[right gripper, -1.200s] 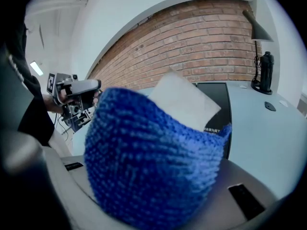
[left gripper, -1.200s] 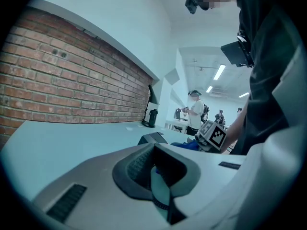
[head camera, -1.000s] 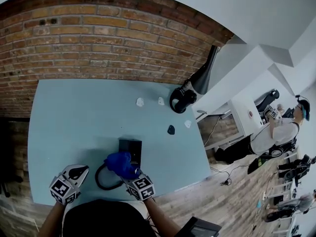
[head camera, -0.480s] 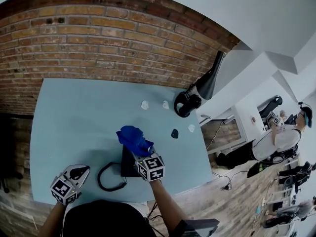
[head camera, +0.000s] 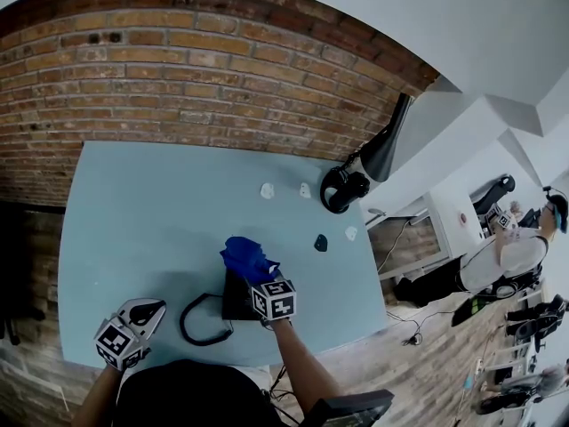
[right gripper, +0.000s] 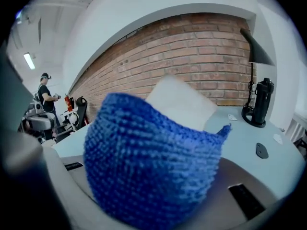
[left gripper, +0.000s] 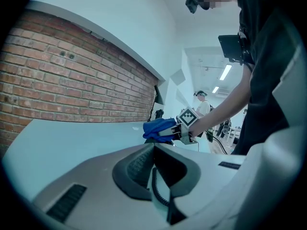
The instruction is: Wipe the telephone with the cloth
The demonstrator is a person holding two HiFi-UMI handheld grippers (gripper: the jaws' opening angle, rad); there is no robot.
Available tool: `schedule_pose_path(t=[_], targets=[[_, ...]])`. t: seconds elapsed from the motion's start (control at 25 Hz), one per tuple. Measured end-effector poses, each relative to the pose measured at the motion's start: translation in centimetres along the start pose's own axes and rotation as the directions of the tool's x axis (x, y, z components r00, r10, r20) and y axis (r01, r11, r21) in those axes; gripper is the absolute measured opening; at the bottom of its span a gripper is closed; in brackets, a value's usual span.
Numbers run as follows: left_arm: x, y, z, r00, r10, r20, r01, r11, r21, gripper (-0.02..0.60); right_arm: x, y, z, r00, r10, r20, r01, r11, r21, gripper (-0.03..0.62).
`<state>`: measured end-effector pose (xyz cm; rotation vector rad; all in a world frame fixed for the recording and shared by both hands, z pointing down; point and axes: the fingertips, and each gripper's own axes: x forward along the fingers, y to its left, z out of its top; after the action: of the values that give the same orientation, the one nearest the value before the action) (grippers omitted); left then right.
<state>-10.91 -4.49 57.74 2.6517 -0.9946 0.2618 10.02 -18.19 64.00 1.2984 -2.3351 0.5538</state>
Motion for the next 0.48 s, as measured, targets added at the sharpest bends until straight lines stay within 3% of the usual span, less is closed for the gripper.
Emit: schedule_pose_path(t=[0.48], targets=[[0.7, -0.8, -0.2, 1.000, -0.022, -0.009, 0.022, 1.000, 0.008, 0.021, -0.5, 1.0, -1.8, 1.000, -0.011, -0.019, 0.011, 0.999, -0.033, 0.132]])
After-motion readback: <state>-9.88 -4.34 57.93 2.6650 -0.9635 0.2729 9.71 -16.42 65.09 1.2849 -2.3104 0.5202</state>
